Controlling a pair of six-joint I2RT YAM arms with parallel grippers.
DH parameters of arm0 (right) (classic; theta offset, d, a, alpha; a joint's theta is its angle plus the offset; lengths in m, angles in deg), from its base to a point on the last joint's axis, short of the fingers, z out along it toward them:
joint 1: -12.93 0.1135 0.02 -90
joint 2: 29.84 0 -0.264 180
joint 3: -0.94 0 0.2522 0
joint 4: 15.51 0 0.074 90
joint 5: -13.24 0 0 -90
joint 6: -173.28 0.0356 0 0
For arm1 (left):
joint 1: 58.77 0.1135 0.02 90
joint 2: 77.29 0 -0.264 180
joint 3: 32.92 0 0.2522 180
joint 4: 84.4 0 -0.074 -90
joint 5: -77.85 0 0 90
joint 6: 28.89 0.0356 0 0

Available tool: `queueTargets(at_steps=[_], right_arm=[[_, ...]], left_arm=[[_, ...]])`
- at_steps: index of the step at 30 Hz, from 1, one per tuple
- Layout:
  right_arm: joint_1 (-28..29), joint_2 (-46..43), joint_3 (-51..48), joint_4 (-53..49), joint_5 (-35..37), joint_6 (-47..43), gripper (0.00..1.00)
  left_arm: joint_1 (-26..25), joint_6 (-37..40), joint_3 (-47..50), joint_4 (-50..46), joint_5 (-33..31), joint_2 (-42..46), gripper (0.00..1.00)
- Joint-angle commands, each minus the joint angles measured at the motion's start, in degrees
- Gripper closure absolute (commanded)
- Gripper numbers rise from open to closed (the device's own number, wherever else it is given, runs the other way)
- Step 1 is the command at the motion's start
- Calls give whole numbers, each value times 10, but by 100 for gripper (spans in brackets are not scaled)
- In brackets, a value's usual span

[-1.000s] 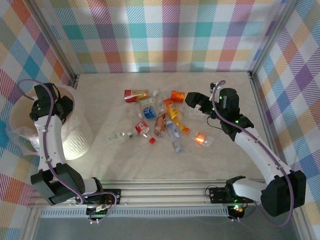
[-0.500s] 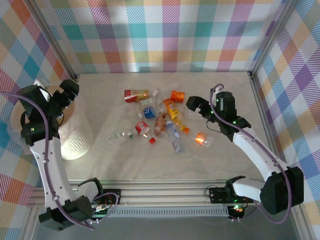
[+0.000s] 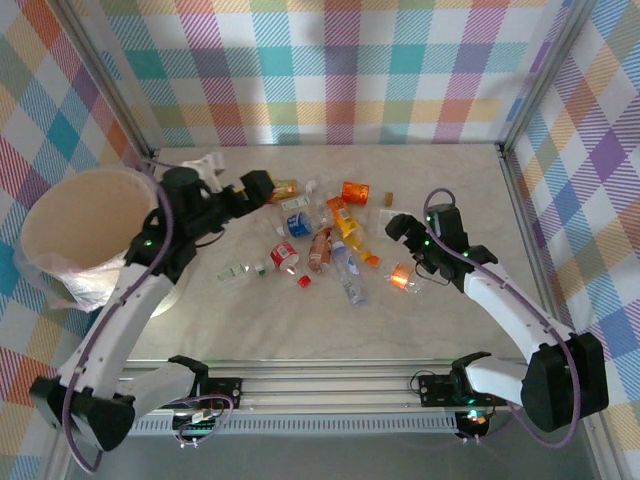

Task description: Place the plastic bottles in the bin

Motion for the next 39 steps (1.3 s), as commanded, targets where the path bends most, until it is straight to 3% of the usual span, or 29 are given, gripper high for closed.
queueTargets(at_steps=[1, 8, 16, 24, 30, 39], right_arm=[[2, -16, -20, -44, 44, 132, 0], [0, -23, -17, -145, -21, 293, 0], [-5, -34, -79, -67, -42, 402, 3], [-9, 26, -109, -16, -41, 523, 6], [-16, 67, -103, -1, -30, 540, 8], [-17, 87, -140, 45, 16, 554, 25]], left_arm=[[-57, 6, -3, 49, -66, -35, 0], [-103, 9, -20, 50, -89, -110, 0], [-105, -10, -10, 39, -123, -127, 0], [-106, -14, -4, 26, -143, -131, 0], [-106, -20, 11, 5, -150, -127, 0], [-105, -30, 24, 10, -136, -144, 0]])
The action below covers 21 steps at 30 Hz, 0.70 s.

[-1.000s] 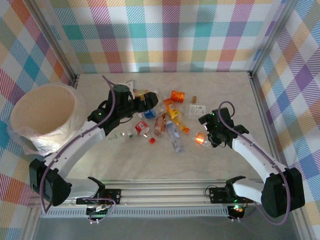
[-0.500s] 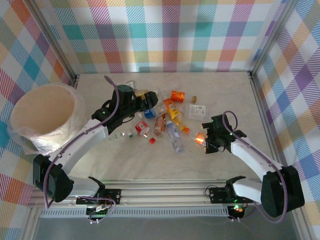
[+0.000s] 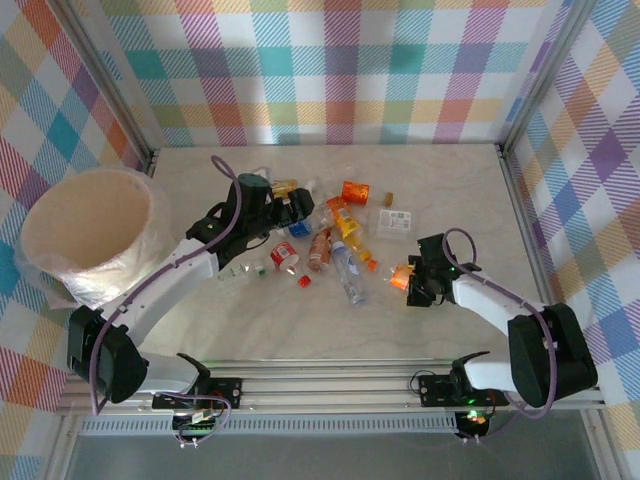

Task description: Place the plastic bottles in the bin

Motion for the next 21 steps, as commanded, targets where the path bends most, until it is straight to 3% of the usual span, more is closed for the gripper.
queueTargets(at_steps=[1, 13, 21], right_arm=[[-2, 11, -14, 16, 16, 19, 26], [-4, -11, -55, 88, 50, 1, 43], [-3, -85, -56, 90, 108, -129, 53]], left_arm=[[-4, -9, 10, -5, 4, -10, 0], [-7, -10, -1, 1, 35, -33, 0], [-8, -8, -13, 49, 88, -57, 0]])
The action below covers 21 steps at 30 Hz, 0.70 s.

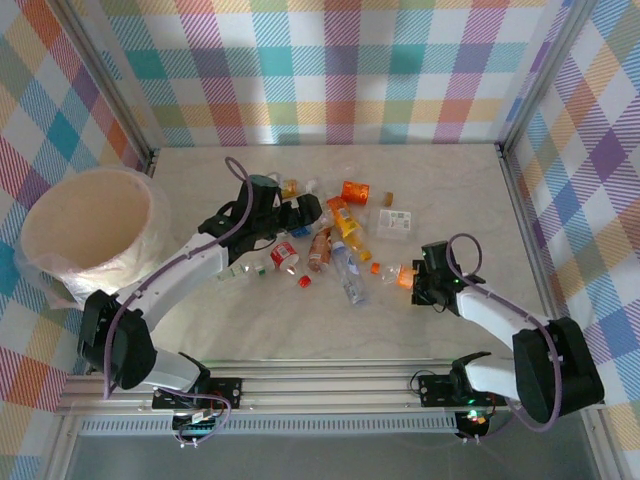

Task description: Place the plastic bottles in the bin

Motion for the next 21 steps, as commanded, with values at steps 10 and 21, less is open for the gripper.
queueTargets(at_steps=[10, 21], right_arm=[[-3, -135, 53, 82, 60, -485, 56], [-3, -147, 137, 171, -160, -656, 58]], left_arm=[[-17, 25, -26, 97, 119, -29, 0], [-39, 148, -68, 78, 282, -35, 0]])
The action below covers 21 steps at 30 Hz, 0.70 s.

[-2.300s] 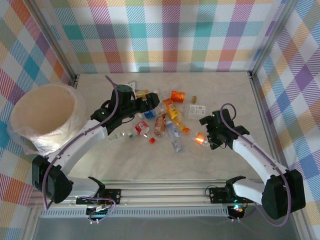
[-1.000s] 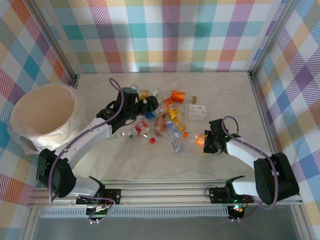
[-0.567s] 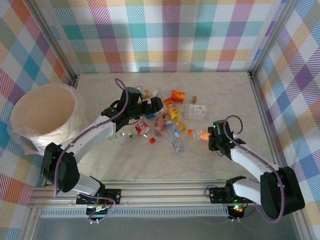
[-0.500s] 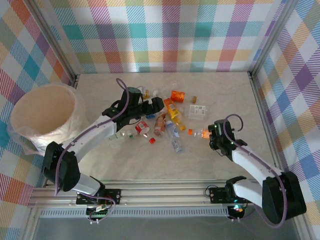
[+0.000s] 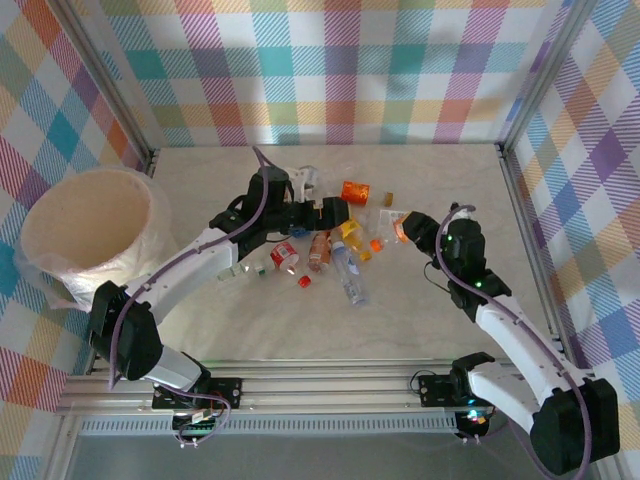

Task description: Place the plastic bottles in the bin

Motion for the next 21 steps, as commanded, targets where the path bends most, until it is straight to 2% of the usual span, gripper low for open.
queueTargets(at_steps=[1, 4, 6, 10, 14, 16, 19, 21], right_arm=[[-2, 7, 65, 48, -135, -68, 58], [0, 24, 102, 49, -205, -65, 58], [0, 36, 118, 56, -236, -63, 58], [9, 58, 147, 66, -286, -60, 58], [24, 75, 164, 66, -293, -61, 58], [31, 82, 170, 65, -294, -58, 58], [39, 90, 182, 59, -302, -55, 58], [46, 99, 194, 45, -306, -56, 57]], left_arm=[[-9, 70, -31, -11, 73, -6, 0], [-16, 114, -56, -57, 72, -14, 0], [-19, 125, -59, -53, 85, -16, 0], [-21, 133, -67, -23, 158, -24, 0], [-27, 143, -75, -2, 216, -31, 0], [-32, 159, -79, -10, 206, -30, 0], [-41, 188, -100, -53, 155, -34, 0], [-43, 198, -114, -67, 156, -42, 2]])
